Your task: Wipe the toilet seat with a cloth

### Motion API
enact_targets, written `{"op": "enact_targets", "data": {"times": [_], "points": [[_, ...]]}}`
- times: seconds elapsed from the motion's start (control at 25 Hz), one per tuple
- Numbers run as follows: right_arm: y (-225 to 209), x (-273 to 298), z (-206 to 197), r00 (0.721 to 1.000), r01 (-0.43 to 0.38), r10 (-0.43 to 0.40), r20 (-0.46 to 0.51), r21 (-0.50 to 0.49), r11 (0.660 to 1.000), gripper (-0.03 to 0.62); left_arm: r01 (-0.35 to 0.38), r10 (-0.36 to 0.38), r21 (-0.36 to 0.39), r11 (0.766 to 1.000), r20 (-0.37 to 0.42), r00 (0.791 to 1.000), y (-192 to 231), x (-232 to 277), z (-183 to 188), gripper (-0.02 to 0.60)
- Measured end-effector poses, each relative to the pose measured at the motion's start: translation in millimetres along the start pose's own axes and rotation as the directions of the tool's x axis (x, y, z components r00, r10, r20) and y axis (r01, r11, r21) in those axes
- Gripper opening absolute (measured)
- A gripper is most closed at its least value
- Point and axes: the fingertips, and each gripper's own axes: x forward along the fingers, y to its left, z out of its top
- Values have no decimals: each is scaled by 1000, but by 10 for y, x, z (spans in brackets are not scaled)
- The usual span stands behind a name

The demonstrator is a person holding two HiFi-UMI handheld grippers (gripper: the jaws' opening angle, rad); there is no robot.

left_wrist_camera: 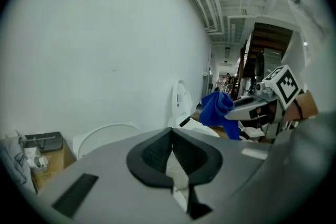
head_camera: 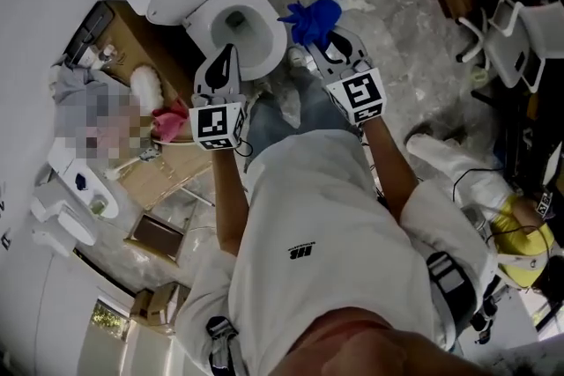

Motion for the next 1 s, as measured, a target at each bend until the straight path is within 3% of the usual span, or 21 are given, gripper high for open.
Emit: {"op": "enact_targets", "data": {"times": [0.44,0.76,1.0], "points": [[-216,967,-653,976,-171,157,-151,-85,982,94,-181,176,-135,974,-45,983,545,428,-739,11],[-187,1572,-1315,941,-259,222,-254,-123,958,94,-225,211,-184,957,-93,973,803,710,-1402,11],[-241,1928,-1734,926,-277,229,-299,-130,952,94,-248,228,-227,942,-110,967,908,968,-1868,11]]}}
